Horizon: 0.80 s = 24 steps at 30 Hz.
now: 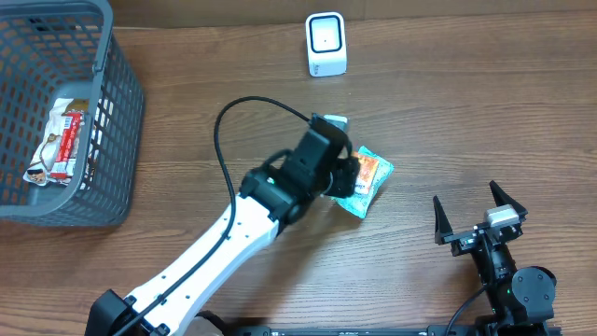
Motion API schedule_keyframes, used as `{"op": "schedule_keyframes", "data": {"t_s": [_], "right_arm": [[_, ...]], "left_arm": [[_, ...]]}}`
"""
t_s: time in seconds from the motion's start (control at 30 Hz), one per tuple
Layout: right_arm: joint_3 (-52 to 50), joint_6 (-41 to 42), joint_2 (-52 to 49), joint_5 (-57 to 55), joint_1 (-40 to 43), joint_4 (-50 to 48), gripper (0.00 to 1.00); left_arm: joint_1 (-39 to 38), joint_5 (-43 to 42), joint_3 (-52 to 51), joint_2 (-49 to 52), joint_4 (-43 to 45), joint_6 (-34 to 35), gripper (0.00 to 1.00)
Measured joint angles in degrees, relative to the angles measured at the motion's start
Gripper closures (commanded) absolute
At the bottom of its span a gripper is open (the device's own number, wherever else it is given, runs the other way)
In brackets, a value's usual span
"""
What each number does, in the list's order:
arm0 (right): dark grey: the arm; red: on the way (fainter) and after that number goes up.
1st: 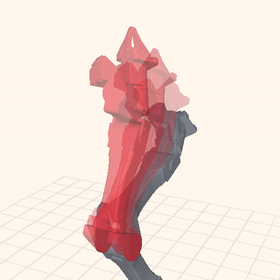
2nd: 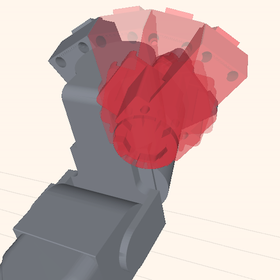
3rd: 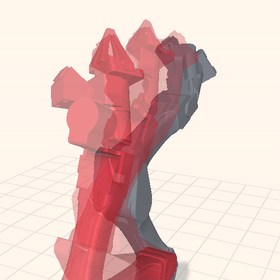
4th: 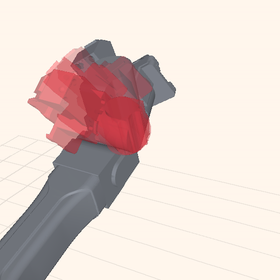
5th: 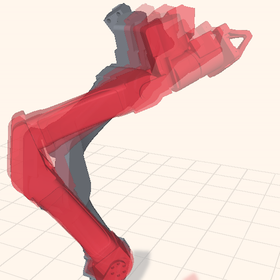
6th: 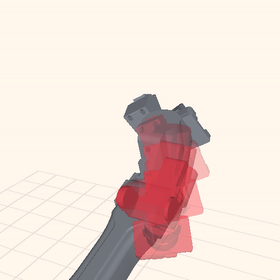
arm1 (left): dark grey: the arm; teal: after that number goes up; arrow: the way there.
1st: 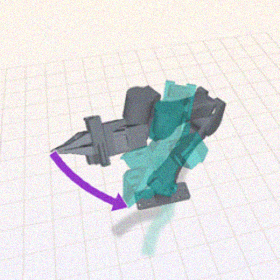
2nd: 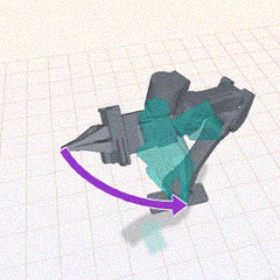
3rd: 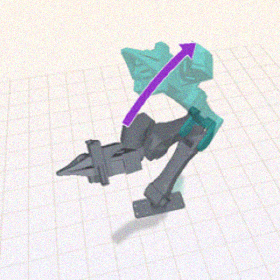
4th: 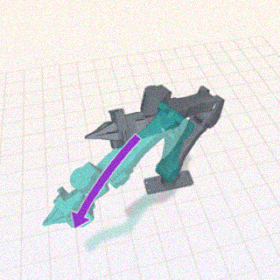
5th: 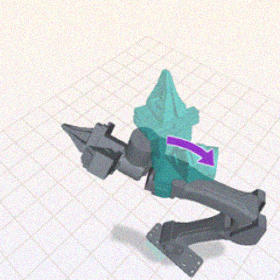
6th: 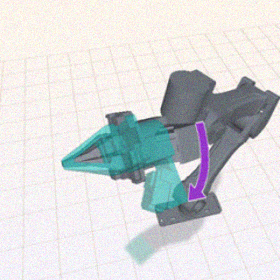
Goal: Scan the item barcode
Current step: 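Lower the held snack pack onto the table in front of the scanner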
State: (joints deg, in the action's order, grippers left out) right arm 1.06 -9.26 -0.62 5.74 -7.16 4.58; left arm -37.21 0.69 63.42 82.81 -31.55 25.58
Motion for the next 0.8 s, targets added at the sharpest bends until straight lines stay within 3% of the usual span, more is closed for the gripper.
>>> {"op": "schedule_keyframes", "data": {"t_s": [0.07, 0.17, 0.47, 0.8], "right_arm": [[0.00, 0.02, -0.02, -0.02, 0.00, 0.02, 0.00], [0.00, 0.00, 0.00, 0.00, 0.00, 0.00, 0.00], [0.00, 0.00, -0.02, -0.02, 0.00, -0.02, 0.00], [0.00, 0.02, 0.00, 0.02, 0.00, -0.04, 0.00]], "left_arm": [[1.81, -2.56, 0.00, 0.11, 0.11, -0.22, 0.62], [3.37, -5.25, 0.00, 0.11, 0.22, -0.22, 0.74], [3.98, -11.82, 0.00, 0.15, 0.24, -1.86, 0.71], [3.98, -12.85, 0.00, 0.15, 0.26, -4.81, 0.74]]}}
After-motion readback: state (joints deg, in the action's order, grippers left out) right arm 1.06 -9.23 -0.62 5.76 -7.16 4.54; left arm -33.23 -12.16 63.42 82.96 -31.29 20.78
